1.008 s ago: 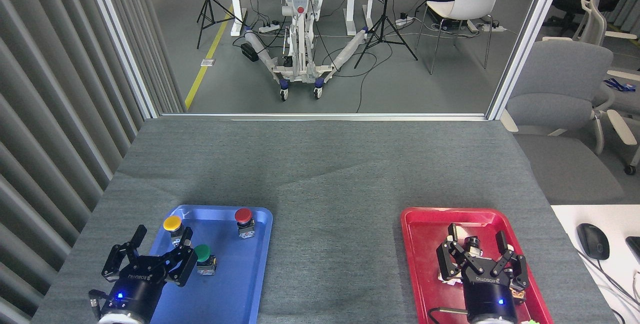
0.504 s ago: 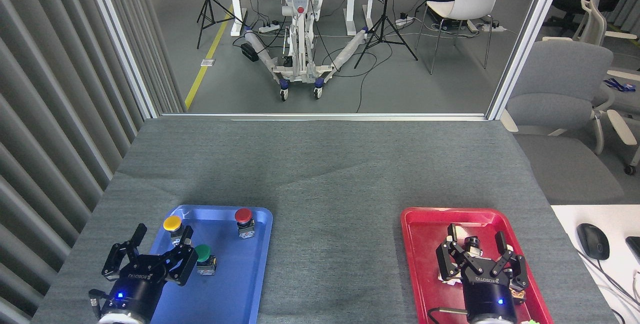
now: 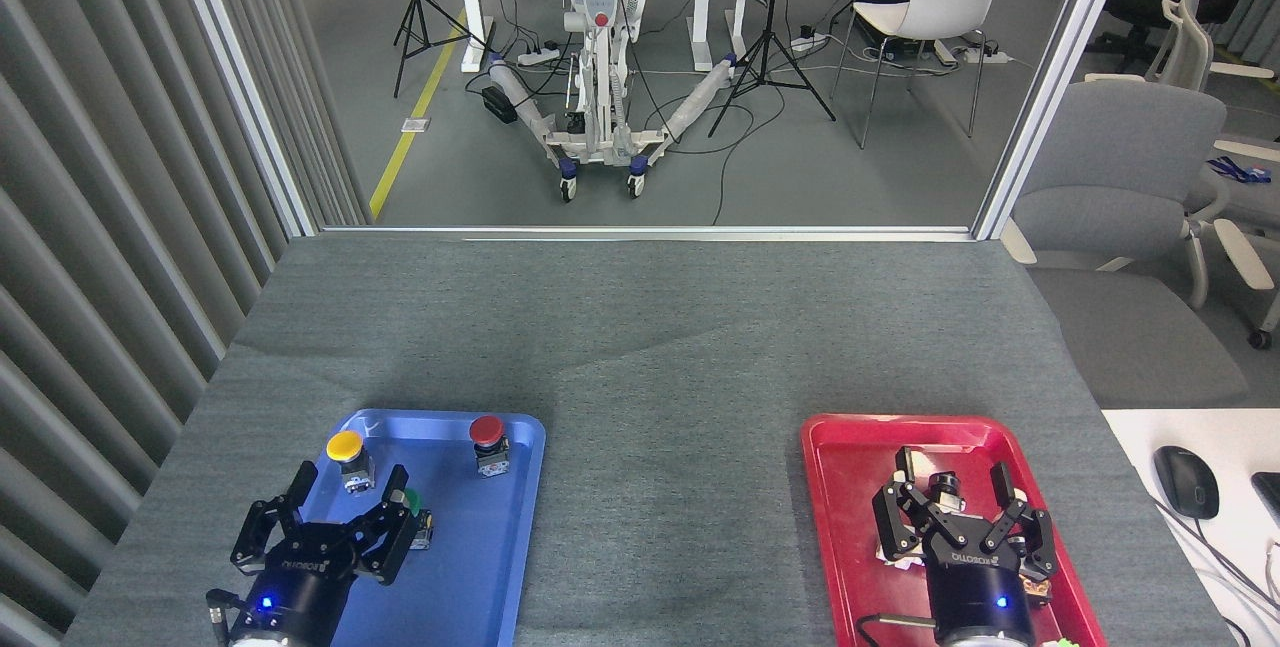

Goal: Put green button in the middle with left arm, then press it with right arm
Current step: 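Move the left gripper over the green button and grasp it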

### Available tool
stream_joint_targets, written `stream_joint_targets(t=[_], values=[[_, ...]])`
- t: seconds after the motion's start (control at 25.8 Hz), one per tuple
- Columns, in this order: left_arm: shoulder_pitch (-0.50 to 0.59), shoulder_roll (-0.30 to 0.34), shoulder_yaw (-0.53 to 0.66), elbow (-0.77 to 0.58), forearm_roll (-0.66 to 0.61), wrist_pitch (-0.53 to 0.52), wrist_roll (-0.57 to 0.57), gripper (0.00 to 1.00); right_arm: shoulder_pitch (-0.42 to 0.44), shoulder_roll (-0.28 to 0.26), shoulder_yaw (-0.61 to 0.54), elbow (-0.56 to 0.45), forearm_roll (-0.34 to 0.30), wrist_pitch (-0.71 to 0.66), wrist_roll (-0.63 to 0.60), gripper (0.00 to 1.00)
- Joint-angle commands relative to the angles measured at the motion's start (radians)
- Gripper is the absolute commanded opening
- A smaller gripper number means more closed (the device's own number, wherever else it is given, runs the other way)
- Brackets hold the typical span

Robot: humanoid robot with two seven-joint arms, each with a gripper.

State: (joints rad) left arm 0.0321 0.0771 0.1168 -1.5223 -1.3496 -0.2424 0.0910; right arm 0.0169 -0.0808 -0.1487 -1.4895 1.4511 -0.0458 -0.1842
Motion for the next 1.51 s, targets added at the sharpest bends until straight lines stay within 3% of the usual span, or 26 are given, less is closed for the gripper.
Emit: stream_joint_targets(t=[0.0,0.31,0.47,0.62,1.16,1.4,1.47], values=[[0.049,-0.043,-0.023,-0.021,-0.033,0.005,0.047,0.99,0.0,0.001,0.0,0.0,0.0,0.0,0.0,1.0],[0.104,-0.086,-0.025,0.044,-0.048,0.008,0.073,0.98,0.0,0.001,0.0,0.0,0.0,0.0,0.0,1.0],[0.042,-0.074,-0.025,0.205,-0.091,0.029,0.099,0.99,0.0,0.001,0.0,0.0,0.0,0.0,0.0,1.0],[0.0,-0.076,-0.025,0.248,-0.168,0.038,0.098,0.99,0.0,0.001,0.0,0.0,0.0,0.0,0.0,1.0],[-0.126,-0.076,-0.025,0.427,-0.171,0.058,0.101,0.98,0.0,0.001,0.0,0.0,0.0,0.0,0.0,1.0],[-0.15,-0.076,-0.025,0.447,-0.172,0.089,0.101,0.92,0.0,0.007,0.0,0.0,0.0,0.0,0.0,1.0],[-0.161,-0.074,-0.025,0.464,-0.172,0.095,0.101,0.82,-0.002,0.007,0.0,0.0,0.0,0.0,0.0,1.0]])
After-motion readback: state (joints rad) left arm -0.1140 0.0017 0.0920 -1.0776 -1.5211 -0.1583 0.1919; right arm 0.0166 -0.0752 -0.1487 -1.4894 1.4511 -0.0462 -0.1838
